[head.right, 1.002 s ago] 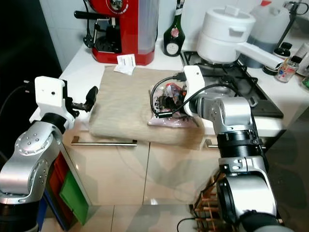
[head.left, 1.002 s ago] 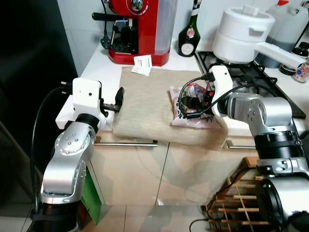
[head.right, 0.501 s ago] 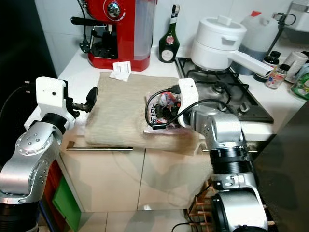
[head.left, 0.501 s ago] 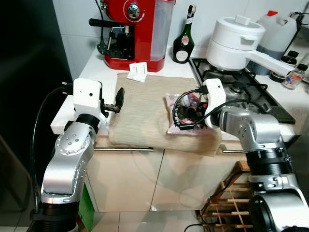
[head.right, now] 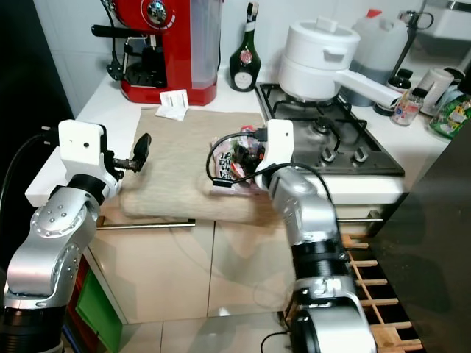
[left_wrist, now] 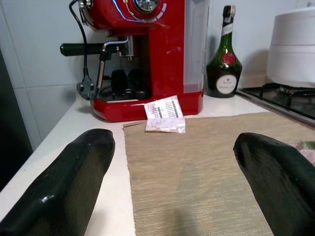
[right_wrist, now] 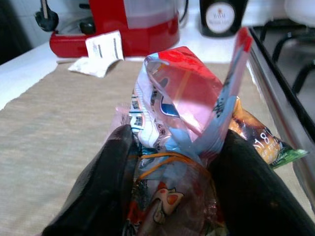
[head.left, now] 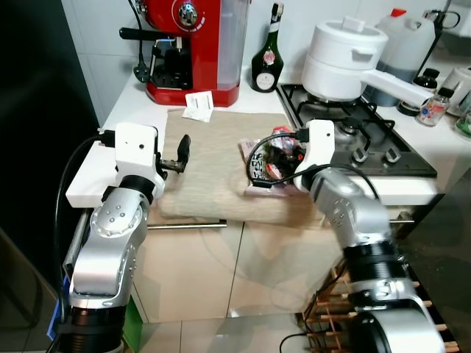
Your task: Restocking fridge
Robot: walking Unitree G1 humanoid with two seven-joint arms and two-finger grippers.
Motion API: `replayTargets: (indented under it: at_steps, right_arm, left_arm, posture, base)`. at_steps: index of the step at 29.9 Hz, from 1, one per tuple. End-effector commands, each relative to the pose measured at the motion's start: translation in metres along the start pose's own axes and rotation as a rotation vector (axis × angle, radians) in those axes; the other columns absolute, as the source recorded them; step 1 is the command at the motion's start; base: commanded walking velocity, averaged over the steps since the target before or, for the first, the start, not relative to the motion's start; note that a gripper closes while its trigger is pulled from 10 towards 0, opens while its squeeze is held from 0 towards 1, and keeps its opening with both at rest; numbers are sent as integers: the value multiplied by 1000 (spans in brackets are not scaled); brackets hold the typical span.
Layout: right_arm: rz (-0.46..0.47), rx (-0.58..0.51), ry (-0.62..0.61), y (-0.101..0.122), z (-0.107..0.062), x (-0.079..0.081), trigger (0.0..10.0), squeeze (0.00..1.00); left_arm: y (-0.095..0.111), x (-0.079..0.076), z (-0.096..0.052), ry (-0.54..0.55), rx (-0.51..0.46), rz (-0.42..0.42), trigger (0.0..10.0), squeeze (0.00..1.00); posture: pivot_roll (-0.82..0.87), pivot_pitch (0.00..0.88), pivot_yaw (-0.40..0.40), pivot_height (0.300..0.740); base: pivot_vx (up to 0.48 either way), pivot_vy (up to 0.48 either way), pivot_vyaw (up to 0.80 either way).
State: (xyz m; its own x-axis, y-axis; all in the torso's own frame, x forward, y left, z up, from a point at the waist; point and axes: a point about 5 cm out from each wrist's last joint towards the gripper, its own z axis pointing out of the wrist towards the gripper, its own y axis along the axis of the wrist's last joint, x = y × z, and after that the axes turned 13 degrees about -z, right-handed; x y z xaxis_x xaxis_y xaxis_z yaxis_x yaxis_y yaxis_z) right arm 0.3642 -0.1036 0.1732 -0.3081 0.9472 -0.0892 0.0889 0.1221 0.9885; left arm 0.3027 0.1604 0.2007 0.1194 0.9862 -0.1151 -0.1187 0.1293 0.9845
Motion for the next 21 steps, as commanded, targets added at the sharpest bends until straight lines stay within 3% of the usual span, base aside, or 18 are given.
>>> replayTargets:
  at_steps: [1,6,9,10,13,21]
  right_arm:
    - [-36,-27,-25,2,-2,-2,0,0]
    - [-164,-205,-174,24,-10,-12,0,0]
    - [-240,-394,-270,51,-22,-20,0,0]
    - [-240,-394,-270,51,-22,-20,0,0]
    - [-429,-616,-408,76,-43,-25,0,0]
    - [-492,-655,-475,72,-52,-28,0,0]
  left_arm:
    - [2,-2,3,1,-12,-7,10000,0]
    - [0,-6,3,3,-44,-25,10000,0]
    - [-2,-3,2,27,-54,-19,10000,0]
    - [-2,-3,2,27,-54,-19,10000,0]
    - [-3,0,2,78,-74,-41,10000,0]
    - [2,-4,2,70,-131,-9,10000,0]
  posture:
    - [-46,0,-13,740]
    - [-67,0,8,740]
    - [-74,0,13,740]
    - [-74,0,13,740]
    - [-80,0,15,740]
    - [-88,0,18,740]
  base:
    - [0,0,0]
    - [0,0,0]
    - [0,0,0]
    - [0,0,0]
    - [0,0,0]
    - [0,0,0]
